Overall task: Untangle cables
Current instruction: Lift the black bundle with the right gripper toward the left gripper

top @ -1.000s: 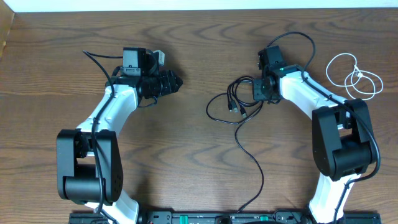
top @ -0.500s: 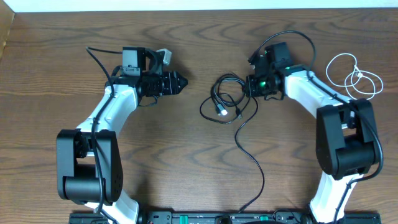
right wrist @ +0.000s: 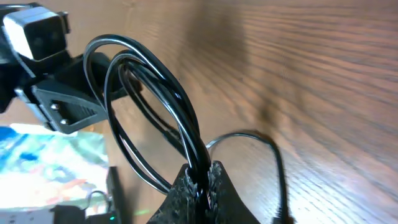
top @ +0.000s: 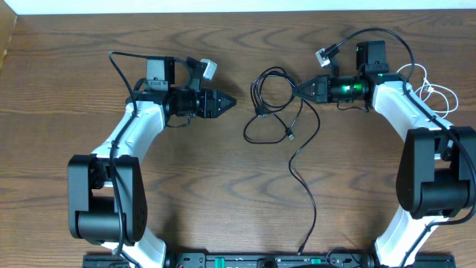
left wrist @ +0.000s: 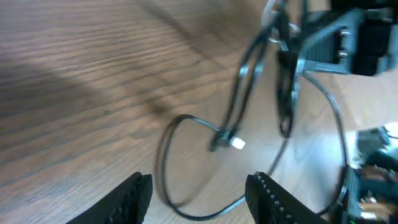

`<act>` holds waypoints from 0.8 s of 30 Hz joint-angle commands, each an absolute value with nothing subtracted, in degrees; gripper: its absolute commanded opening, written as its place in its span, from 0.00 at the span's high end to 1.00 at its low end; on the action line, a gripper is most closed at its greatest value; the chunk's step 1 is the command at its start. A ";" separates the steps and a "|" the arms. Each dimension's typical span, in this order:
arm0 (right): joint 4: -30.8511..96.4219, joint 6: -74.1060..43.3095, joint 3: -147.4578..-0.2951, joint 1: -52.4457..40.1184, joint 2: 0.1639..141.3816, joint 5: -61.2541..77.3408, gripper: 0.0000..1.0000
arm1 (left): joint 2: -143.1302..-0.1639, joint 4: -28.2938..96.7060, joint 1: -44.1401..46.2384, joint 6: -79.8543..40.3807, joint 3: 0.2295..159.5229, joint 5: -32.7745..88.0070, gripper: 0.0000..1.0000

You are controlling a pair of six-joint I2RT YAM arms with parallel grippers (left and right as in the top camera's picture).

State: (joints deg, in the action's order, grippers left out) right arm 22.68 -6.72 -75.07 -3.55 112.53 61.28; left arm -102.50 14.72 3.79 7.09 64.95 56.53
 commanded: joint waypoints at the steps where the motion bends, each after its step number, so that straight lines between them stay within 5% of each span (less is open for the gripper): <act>1: 22.63 -5.72 -76.12 -3.79 111.22 67.90 0.99 | -103.09 14.68 3.62 12.12 64.99 64.07 0.47; 20: 21.82 -5.63 -76.12 -6.48 111.22 75.44 0.99 | -103.09 12.49 9.76 12.19 64.99 62.87 0.37; 24: 21.15 -5.48 -76.12 -7.31 111.22 78.91 0.99 | -103.09 12.53 9.74 12.19 64.99 59.90 0.58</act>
State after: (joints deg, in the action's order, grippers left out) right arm 21.56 -6.68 -75.07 -6.39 112.53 73.32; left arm -102.50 12.78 9.98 11.03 64.95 62.06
